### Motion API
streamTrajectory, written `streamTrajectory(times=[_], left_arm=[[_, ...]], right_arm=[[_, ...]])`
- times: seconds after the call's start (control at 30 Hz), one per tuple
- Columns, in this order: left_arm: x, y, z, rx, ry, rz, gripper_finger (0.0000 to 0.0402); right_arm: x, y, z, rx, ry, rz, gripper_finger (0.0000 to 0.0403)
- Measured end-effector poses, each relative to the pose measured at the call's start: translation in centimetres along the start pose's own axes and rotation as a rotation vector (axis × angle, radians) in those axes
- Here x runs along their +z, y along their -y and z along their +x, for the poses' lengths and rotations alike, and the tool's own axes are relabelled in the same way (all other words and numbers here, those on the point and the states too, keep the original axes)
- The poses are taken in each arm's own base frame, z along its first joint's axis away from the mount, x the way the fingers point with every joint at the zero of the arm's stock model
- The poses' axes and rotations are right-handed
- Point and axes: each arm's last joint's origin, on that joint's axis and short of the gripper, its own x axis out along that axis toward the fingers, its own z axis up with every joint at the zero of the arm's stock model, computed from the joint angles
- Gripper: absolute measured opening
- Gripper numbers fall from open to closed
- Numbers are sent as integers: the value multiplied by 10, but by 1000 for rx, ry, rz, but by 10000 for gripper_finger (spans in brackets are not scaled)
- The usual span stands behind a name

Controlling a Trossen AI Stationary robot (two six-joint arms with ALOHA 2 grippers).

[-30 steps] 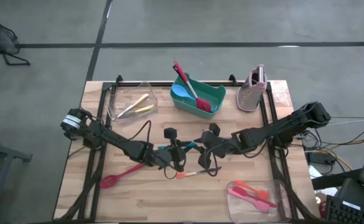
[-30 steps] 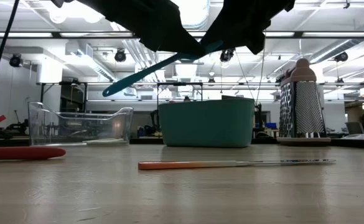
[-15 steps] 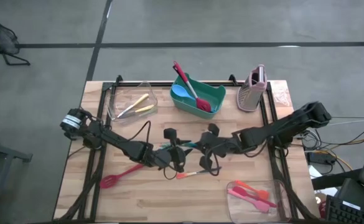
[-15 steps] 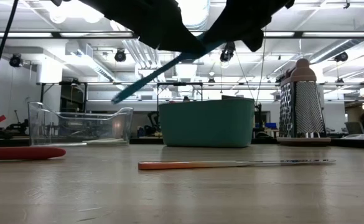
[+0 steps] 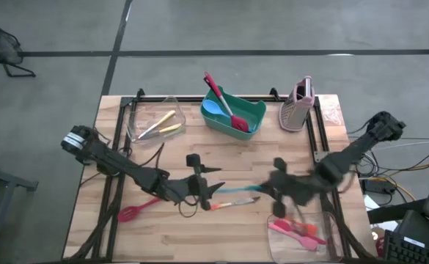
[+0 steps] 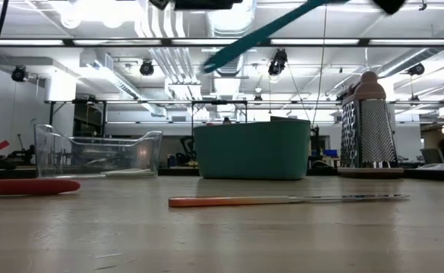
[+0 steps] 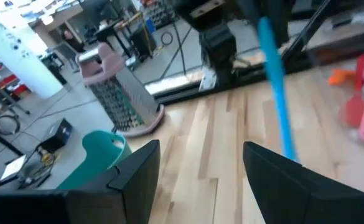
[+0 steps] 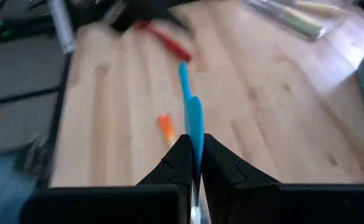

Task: Pick & Place Kitchen Items
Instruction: Put the blue spatula into the bottom transparent bin

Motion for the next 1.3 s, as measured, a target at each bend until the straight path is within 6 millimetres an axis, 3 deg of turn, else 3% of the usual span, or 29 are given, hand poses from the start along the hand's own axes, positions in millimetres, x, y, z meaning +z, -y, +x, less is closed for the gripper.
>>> streamTrajectory(times=[0.3, 0.47, 0.63, 0.9, 1.07, 1.3], left_arm=[[10, -9, -8, 5, 32, -27, 234], [11, -10, -8, 7, 32, -36, 234], [10, -10, -7, 8, 31, -48, 234], [10, -11, -7, 11, 30, -53, 234], [10, -11, -6, 12, 29, -57, 234], [10, -11, -6, 12, 29, -59, 234]], right_arm=[[-45, -32, -93, 238, 32, -30, 12], [-78, -36, -126, 284, -9, 56, 12], [-107, -40, -132, 235, -59, 104, 12], [-138, -56, -121, 158, -188, 183, 13], [-148, -62, -116, 116, -275, 287, 21], [-152, -63, -116, 79, -363, 429, 80]])
